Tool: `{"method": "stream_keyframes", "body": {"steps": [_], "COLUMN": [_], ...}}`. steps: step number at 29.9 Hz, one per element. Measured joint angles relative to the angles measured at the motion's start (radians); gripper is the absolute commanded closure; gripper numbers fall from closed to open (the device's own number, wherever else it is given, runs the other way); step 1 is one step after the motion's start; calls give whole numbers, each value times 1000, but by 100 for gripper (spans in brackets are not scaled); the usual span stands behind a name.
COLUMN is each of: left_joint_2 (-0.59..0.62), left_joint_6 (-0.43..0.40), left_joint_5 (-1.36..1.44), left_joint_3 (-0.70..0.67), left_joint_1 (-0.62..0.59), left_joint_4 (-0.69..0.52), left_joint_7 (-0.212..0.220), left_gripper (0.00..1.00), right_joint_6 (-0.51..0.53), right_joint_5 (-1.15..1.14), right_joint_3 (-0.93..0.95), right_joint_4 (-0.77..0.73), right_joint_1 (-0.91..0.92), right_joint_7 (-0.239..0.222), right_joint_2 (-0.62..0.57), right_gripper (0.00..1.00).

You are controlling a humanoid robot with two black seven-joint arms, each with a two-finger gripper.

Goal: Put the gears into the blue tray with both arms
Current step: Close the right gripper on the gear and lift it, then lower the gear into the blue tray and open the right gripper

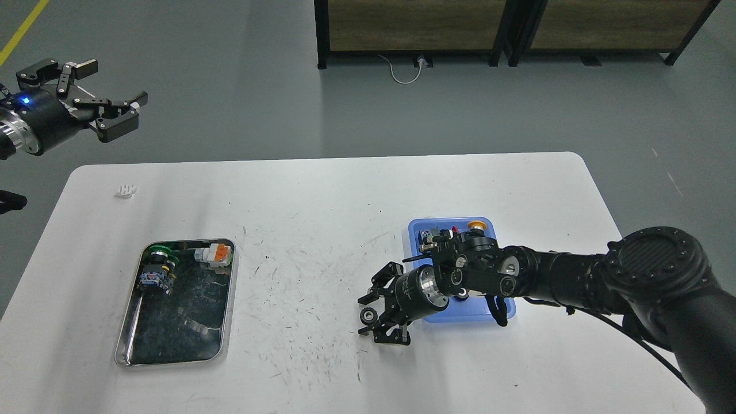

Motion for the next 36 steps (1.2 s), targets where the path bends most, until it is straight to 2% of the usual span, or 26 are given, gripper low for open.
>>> {"method": "stream_keyframes", "body": {"steps": [8, 16, 25, 32, 36], "left_joint_2": [1, 10, 11, 11, 11], "left_joint_6": [1, 4, 6, 6, 6], "left_joint_5": [0, 1, 0, 1, 0], "left_joint_3": [0, 3, 12, 14, 12], "left_joint_1": [-2, 1, 3, 4, 4], "left_joint_4": [0, 0, 0, 0, 0], "left_joint_7": [3, 4, 6, 6, 6], "left_gripper": [2, 2, 2, 2, 2], "right_joint_6": [1, 13, 38, 40, 41], "right_joint_5": [-7, -5, 8, 0, -5], "right_joint_3": [3, 29, 130, 140, 140], "right_joint_4": [0, 0, 33, 76, 80], "right_joint_1": [0, 16, 69, 59, 44], "right_joint_7": [0, 0, 4, 4, 4], "right_joint_2": [-2, -32, -191, -332, -370], "right_gripper": [70, 72, 71, 71, 71]}}
